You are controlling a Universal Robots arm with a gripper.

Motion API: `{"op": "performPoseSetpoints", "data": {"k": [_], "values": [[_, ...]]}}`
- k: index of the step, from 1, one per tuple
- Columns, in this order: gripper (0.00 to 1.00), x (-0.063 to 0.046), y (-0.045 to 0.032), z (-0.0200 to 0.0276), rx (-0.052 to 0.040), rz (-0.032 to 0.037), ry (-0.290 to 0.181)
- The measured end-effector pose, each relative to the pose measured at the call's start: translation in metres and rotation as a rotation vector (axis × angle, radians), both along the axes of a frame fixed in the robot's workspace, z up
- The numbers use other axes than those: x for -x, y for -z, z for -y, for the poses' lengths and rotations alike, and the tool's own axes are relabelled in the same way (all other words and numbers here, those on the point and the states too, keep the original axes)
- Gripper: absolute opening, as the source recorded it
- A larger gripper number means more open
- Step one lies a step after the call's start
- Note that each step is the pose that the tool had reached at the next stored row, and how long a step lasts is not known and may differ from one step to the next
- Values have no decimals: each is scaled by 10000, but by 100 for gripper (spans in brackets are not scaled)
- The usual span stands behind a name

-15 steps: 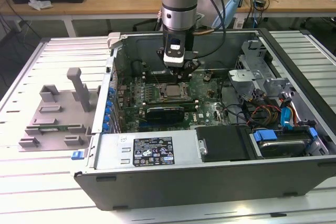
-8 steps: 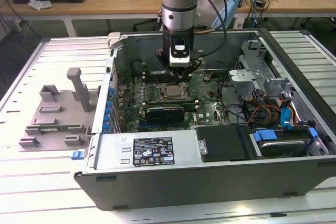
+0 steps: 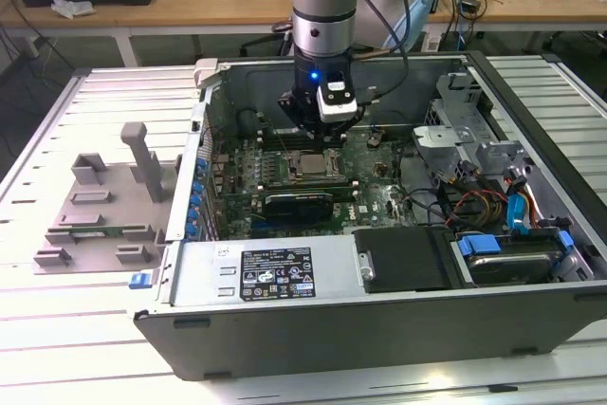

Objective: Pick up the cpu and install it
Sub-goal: 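Close the cpu cover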

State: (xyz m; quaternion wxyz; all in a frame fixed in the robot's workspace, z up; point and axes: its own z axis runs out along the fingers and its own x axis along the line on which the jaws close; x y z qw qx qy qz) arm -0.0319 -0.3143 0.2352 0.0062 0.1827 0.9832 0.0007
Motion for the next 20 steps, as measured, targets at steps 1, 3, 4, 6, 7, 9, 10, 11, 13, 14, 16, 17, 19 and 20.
{"op": "performPoseSetpoints", "data": {"k": [1, 3, 4, 6, 7, 9, 10, 11, 13, 14, 16, 17, 19, 20], "values": [[11, 0, 1, 0, 1, 0, -180], [11, 0, 4, 0, 4, 0, -593], [11, 0, 5, 0, 5, -1, -778], [11, 0, 8, 0, 5, 0, -1188], [11, 0, 10, 0, 5, 0, -1356], [11, 0, 13, 0, 6, 0, -1847], [11, 0, 14, 0, 5, 0, -2010], [11, 0, 16, 0, 6, 0, -2268], [11, 0, 20, 0, 5, 0, -2796], [11, 0, 21, 0, 6, 0, -2996], [11, 0, 25, 0, 6, 0, -3505], [11, 0, 27, 0, 6, 0, -3678], [11, -1, 29, -1, 21, -4, -4043], [11, -1, 28, 0, 68, -27, -4228]]}}
